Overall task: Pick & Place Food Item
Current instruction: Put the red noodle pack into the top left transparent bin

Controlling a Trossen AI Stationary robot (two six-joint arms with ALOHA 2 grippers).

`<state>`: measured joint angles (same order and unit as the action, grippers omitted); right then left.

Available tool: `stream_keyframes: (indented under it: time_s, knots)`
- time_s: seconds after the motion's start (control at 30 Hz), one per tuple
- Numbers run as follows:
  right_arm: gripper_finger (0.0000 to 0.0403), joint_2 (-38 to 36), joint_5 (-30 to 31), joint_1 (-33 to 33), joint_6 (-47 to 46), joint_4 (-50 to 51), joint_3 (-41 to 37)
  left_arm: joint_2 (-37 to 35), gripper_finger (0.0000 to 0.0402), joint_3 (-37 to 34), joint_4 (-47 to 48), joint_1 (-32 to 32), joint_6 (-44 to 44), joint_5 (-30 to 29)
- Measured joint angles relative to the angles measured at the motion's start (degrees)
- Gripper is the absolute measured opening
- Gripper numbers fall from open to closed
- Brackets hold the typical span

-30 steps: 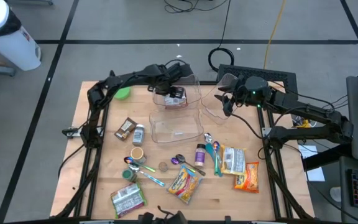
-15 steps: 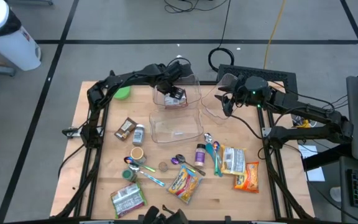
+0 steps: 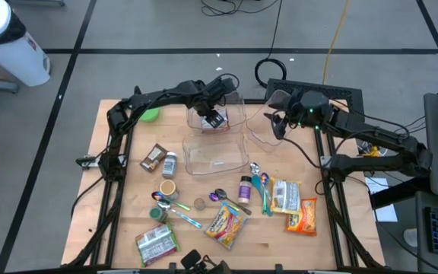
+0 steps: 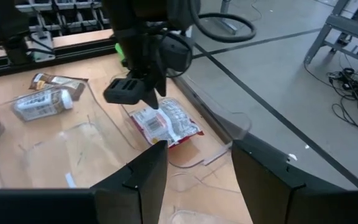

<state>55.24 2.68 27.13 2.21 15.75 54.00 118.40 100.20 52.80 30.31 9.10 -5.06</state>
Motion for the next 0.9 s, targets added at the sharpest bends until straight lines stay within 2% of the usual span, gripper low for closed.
stream_keyframes:
  time_s: [0.3, 0.9]
  knots:
    - [0.0171, 0.0, -2.9, 1.5, -0.4, 0.0, 0.0, 0.0, 0.0177, 0.0, -0.2, 0.0, -1.9, 0.0]
    - [0.0171, 0.0, -2.8, 2.5, -1.1, 0.0, 0.0, 3.7, 0.0177, 0.0, 0.2, -0.4, -2.5, 1.8]
